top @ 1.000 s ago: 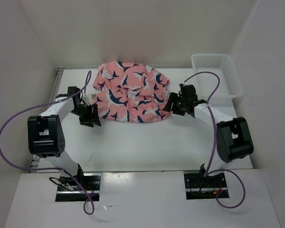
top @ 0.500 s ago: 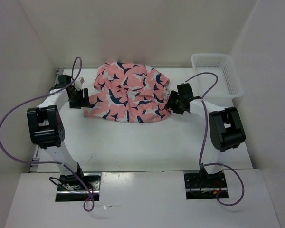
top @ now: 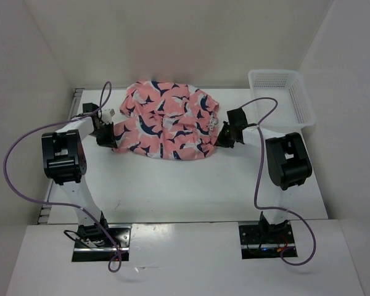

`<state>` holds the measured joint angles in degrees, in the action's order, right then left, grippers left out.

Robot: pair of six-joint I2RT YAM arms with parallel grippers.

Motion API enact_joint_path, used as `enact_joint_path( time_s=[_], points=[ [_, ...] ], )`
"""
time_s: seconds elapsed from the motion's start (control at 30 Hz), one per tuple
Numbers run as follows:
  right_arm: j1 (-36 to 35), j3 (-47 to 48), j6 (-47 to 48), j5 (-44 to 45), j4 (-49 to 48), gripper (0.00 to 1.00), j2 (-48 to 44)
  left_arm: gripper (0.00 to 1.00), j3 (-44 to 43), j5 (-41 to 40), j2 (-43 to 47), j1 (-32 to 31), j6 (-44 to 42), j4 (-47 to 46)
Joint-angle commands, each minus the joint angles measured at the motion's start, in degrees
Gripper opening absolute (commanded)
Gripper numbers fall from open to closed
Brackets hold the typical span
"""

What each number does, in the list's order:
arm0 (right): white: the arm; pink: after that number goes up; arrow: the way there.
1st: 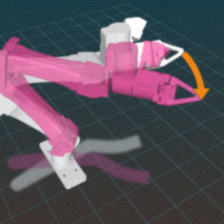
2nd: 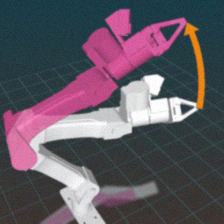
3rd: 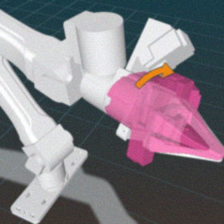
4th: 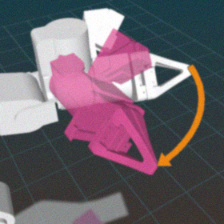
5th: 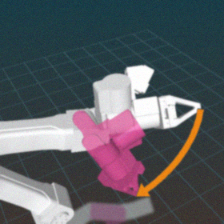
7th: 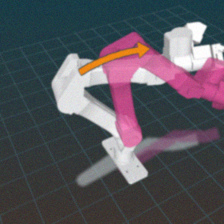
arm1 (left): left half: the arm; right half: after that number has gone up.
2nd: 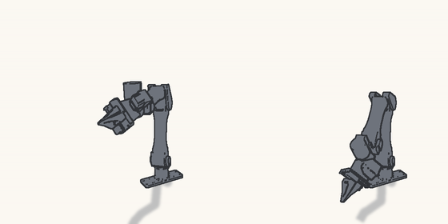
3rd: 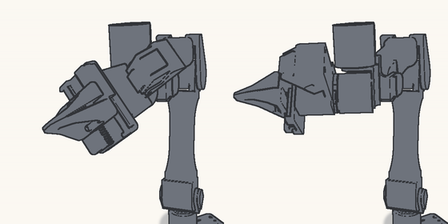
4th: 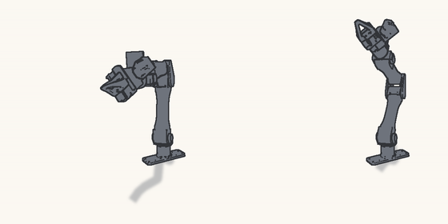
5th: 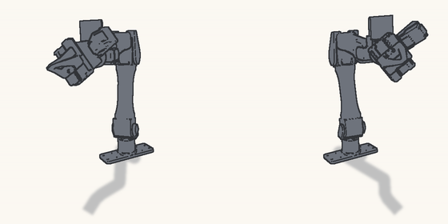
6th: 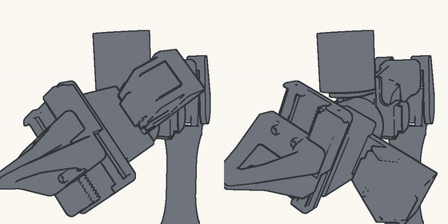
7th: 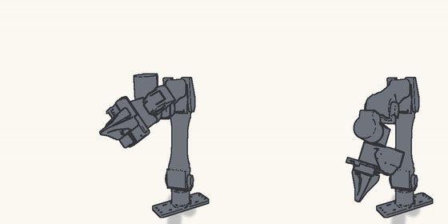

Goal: Fold and stack the shorts
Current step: Move the shorts to the center of the board, then flatten the shorts out

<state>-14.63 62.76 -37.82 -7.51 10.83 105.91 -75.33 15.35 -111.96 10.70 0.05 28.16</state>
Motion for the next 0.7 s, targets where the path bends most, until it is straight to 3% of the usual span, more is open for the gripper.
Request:
enact_joint_path(
  time_s=[0.0, 0.03, 0.07, 0.13, 0.27, 0.43, 0.47, 0.53, 0.6, 0.67],
  points=[
    [-0.31, 2.80, 0.11, -1.98, 1.12, 0.00, -1.22, 0.10, -1.39, 3.89, -1.77, -0.33, -0.05, 4.34],
    [-0.31, 2.80, 0.99, -1.98, 1.99, 0.00, -2.01, 0.02, -1.40, 3.89, -1.25, -0.33, -0.05, 5.57],
    [0.30, 2.80, 1.52, -1.98, 3.13, 0.00, -4.11, 0.00, -2.18, 4.50, 0.33, 0.54, -0.05, 6.81],
    [1.01, 2.28, 3.89, -2.60, 4.98, 0.00, -6.75, 0.00, -2.19, 4.51, 3.05, 2.22, -0.05, 11.11],
    [1.01, -0.88, 7.76, -1.11, 10.17, 0.00, -13.26, 0.00, 7.17, -4.77, 13.84, 2.22, -0.05, 15.78],
    [1.01, -3.26, 6.72, -1.63, 11.41, 0.00, -15.56, 0.03, 15.91, -8.32, 15.55, -0.23, -0.05, 15.78],
    [1.01, -3.78, 6.19, -1.63, 11.41, 0.26, -15.56, 0.03, 16.44, -7.45, 15.55, -0.24, -0.05, 15.78],
    [1.01, -3.79, 5.14, -2.94, 9.57, 0.52, -14.42, 0.04, 16.44, -5.43, 15.55, -0.76, -0.05, 15.78],
    [1.01, -4.31, 4.08, -5.31, 7.99, 0.62, -12.41, 0.04, 16.44, -4.90, 15.55, -0.77, -0.05, 15.78],
    [-0.04, -4.84, 2.32, -5.32, 6.58, 0.65, -10.99, 0.05, 16.44, -4.90, 15.55, -0.77, -0.05, 15.78]
  ],
)
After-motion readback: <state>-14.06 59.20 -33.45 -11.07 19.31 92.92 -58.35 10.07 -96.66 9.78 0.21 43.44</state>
